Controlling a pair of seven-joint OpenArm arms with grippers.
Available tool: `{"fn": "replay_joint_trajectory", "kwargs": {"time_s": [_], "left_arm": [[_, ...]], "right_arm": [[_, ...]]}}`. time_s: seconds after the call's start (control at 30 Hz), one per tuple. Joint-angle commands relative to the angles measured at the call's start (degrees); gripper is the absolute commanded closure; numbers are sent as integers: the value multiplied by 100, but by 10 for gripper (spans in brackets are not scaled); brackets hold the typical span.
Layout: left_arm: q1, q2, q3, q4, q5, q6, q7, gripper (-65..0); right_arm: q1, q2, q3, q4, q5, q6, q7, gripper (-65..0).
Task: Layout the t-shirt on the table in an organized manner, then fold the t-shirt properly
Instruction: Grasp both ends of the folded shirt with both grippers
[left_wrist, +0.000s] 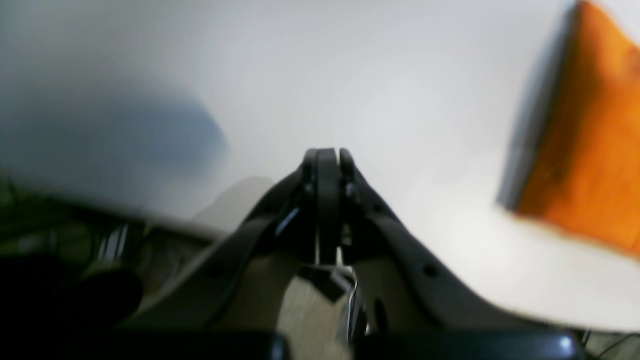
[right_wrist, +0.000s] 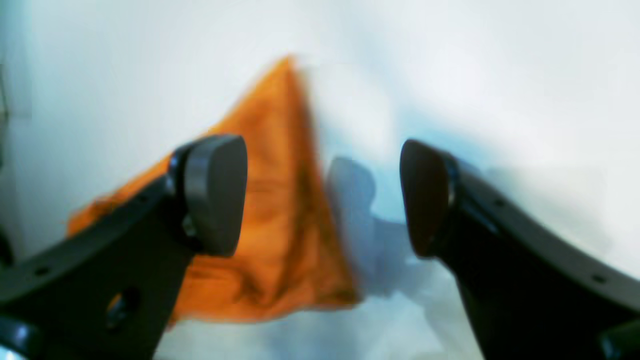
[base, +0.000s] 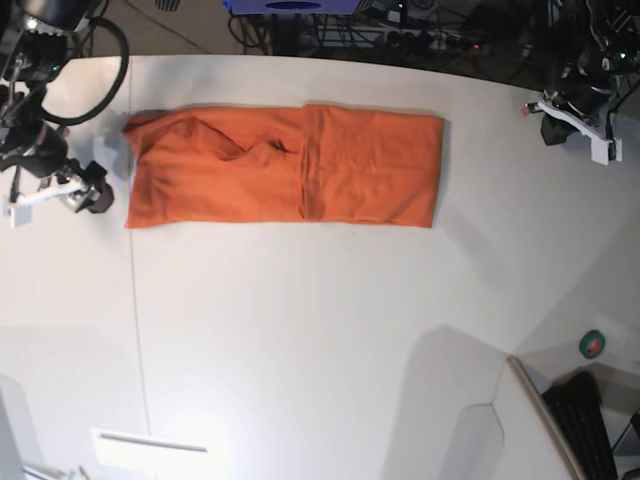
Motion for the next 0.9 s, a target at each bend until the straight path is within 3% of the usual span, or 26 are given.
{"fn": "replay_joint_trajectory", "kwargs": {"time_s": [0.0, 0.13, 0.2, 0.33, 0.5, 0.73, 0.87], "left_arm": [[-28, -67, 56, 21, -63, -30, -78, 0], [-380, -76, 363, -270, -19, -30, -78, 0], [-600, -76, 539, -463, 288, -30, -78, 0], [-1013, -41, 865, -1017, 965, -30, -122, 0], [-995, -67, 1243, -1404, 1009, -30, -992, 0], [-995, -50, 1392, -1535, 1009, -30, -1045, 0], [-995, -50, 1401, -1518, 1009, -30, -1045, 0]], "right_arm": [[64, 86, -25, -58, 145, 86, 10, -447], [64, 280, -254, -348, 171, 104, 10, -447], [47, 271, -368, -348, 171, 148, 10, -449], [55, 262, -588, -365, 136, 622, 10, -444], [178, 289, -808, -752, 136, 631, 19, -443], [222, 297, -843, -1271, 127, 666, 204, -444], [99, 297, -1326, -1192, 136, 666, 248, -441]]}}
